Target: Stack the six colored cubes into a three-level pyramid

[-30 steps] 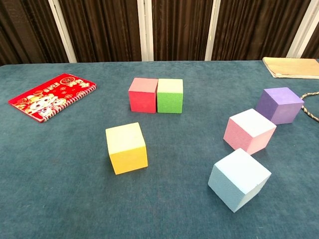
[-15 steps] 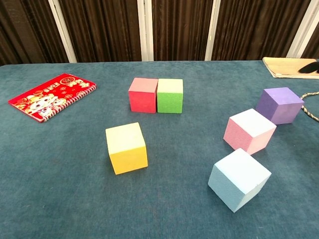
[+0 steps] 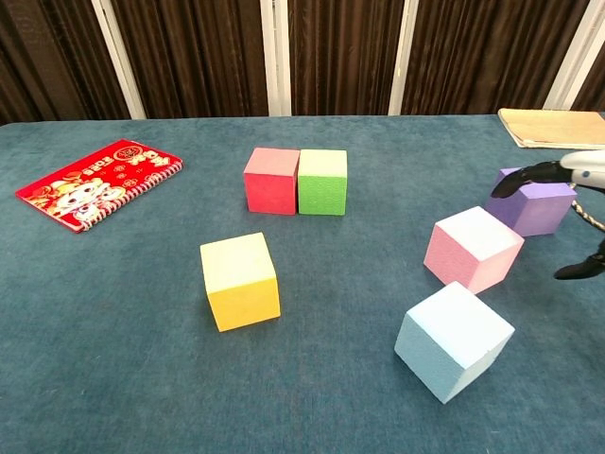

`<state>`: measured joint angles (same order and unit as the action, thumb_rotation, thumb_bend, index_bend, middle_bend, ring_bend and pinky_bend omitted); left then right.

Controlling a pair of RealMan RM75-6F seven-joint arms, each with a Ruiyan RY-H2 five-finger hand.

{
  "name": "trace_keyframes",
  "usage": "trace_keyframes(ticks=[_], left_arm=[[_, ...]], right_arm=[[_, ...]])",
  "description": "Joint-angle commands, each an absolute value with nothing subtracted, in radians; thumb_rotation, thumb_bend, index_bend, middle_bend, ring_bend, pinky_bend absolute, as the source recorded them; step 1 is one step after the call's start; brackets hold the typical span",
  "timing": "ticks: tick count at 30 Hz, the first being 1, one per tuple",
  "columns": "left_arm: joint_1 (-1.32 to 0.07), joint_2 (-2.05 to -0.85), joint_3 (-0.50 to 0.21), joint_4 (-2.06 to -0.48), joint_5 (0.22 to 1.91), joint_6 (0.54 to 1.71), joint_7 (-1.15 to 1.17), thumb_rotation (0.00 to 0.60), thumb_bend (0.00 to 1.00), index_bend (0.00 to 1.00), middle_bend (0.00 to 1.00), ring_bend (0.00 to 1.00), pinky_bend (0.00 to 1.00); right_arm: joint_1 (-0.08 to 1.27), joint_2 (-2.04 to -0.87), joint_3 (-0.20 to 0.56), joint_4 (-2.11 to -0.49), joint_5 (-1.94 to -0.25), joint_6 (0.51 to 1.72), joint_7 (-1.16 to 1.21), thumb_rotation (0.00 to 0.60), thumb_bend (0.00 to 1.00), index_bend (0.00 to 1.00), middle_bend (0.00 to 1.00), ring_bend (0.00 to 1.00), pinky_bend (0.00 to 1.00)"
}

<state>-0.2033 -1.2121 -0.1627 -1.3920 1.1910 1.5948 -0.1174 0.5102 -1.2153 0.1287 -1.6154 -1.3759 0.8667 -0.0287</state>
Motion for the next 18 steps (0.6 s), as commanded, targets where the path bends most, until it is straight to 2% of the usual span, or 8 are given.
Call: trace_keyframes(ticks=[1, 18], left_arm=[[-0.203, -1.219, -0.173, -1.382, 1.185, 1.581, -0.116, 0.6, 0.32, 0.13, 0.12, 0.01, 0.0], [-0.185, -1.243, -0.225, -1.375, 1.185, 1.57, -0.112, 0.6, 0.32, 0.13, 0.12, 0.01, 0.0]], right_arm=[[0.528, -1.229, 0.135, -1.605, -1.369, 0.852, -0.02, 0.6, 0.19, 0.19, 0.19, 0.08, 0.0], [0.631, -1.289, 0.146, -1.566, -1.367, 0.784, 0.008, 0.6, 0.19, 0.21, 0.22, 0.09, 0.0]])
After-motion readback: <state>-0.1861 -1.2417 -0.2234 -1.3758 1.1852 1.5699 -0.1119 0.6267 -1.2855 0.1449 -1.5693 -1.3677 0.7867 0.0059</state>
